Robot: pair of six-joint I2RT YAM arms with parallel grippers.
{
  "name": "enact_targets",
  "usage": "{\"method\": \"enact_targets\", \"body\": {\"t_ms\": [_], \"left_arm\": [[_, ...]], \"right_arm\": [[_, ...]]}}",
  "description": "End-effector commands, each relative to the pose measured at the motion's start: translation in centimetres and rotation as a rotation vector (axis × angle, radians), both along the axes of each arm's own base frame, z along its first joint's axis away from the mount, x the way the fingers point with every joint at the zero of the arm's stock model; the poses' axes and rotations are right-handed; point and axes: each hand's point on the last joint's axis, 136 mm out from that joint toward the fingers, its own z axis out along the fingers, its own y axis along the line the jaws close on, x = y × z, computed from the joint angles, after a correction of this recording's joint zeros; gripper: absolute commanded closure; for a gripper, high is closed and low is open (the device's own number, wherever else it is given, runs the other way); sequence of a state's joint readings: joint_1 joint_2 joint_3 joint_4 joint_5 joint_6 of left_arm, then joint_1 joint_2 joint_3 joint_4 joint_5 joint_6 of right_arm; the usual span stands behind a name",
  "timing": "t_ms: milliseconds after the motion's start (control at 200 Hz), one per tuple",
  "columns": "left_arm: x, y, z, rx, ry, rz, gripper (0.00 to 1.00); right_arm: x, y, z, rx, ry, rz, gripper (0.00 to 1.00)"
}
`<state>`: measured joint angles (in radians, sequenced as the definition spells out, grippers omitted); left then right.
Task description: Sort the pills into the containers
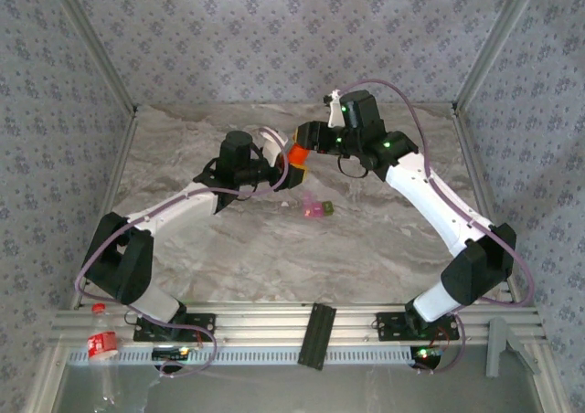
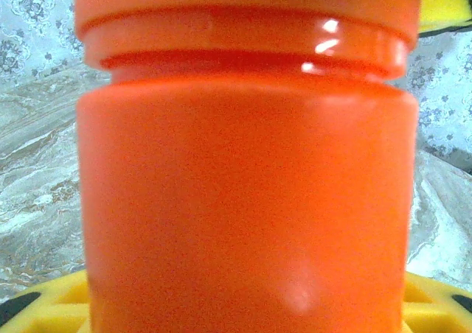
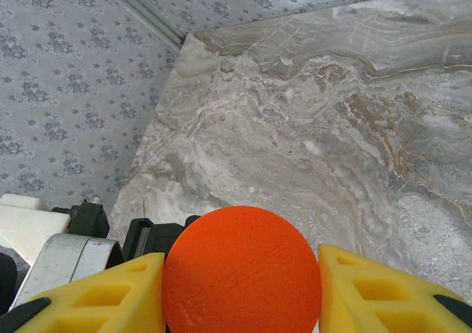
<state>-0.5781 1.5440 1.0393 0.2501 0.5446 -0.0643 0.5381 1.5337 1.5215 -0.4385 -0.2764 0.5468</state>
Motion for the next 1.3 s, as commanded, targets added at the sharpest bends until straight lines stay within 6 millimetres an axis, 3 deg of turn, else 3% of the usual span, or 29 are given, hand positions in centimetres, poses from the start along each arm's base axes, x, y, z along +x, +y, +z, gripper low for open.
{"method": "enact_targets", "body": {"t_ms": [0,125,305,475,695,789,984,1294], "left_arm": [[0.6,0.1,5.8,-0.097,-0.181,0.029,1.0],[0.8,0.2,5.5,-0.092,-0.175,0.037,1.0],[1.2,0.5,5.7,-0.099,-0.175,0.045,1.0],[1.2,0.6,5.9,-0.099,-0.178,0.046,1.0],[1.0,0.7,6.2,-0.105,-0.176,0.027,1.0],[0.8,0.6,6.3,-0.106,-0.177,0.01,1.0],[0.4,0.4,6.6,-0.108,-0.17,-0.034,1.0],[0.0,0.2,6.5,-0.105,-0.154,-0.071,1.0]], "right_arm": [[-1.0,-0.4,-0.6,-0.007,0.081,0.001,0.5],[-0.5,-1.0,0.9,0.01,0.059,0.013,0.4],[0.3,-3.4,3.6,0.024,0.001,-0.002,0.22],[1.5,-6.5,5.3,0.036,-0.037,-0.042,0.19],[2.5,-9.1,4.9,0.018,-0.04,-0.018,0.19],[2.0,-8.2,5.1,-0.016,-0.09,0.112,0.19],[-1.1,-5.0,4.8,-0.095,-0.154,0.408,0.19],[-1.1,-2.9,4.5,-0.094,-0.132,0.492,0.17]]}}
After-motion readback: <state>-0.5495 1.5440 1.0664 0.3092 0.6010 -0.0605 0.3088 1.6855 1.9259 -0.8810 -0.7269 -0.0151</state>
